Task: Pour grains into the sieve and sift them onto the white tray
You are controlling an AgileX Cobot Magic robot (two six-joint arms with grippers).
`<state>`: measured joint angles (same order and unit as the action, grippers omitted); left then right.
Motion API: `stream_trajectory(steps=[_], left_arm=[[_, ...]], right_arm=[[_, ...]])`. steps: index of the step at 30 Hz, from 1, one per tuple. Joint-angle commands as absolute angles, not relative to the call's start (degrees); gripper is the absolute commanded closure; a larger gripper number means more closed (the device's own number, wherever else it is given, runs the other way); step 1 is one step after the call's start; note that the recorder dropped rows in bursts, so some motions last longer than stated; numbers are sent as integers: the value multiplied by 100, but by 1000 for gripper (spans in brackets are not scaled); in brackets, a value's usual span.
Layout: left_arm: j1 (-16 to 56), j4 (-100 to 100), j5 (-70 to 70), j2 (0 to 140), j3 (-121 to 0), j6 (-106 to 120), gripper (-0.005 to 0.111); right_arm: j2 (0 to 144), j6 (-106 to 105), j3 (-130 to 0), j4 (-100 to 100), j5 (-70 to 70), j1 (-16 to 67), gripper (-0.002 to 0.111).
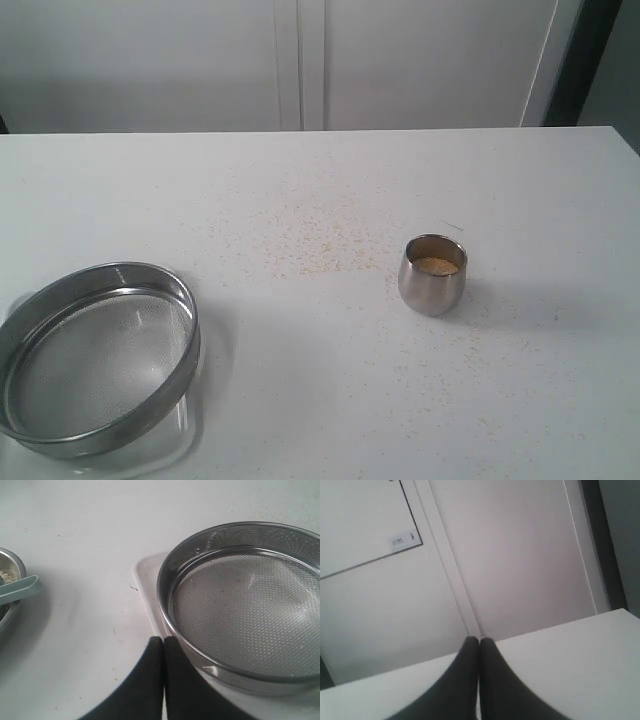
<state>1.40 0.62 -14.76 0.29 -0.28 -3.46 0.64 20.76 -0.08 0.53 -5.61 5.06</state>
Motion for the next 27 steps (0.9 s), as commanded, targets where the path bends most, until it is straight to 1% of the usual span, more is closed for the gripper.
stream_trajectory(steps=[1, 5, 9, 13, 21, 27], left_arm=[[128, 148, -1453, 0, 0, -482, 107], [128, 164, -1453, 0, 0, -530, 107], [128, 231, -1453, 0, 0, -631, 107], [128, 231, -1453, 0, 0, -631, 107], [128, 231, -1453, 0, 0, -601, 107], [128, 231, -1453, 0, 0, -554, 107]], right_arm=[[54, 2462, 0, 44, -1053, 515, 108], [93, 2462, -56, 44, -1608, 515, 108], [408, 2132, -481, -226, -1564, 515, 108], [1136, 1324, -990, -241, -1737, 515, 108], [2671, 1308, -1701, -628, -2048, 515, 108], [3631, 1308, -1757, -908, -3168, 515, 108]])
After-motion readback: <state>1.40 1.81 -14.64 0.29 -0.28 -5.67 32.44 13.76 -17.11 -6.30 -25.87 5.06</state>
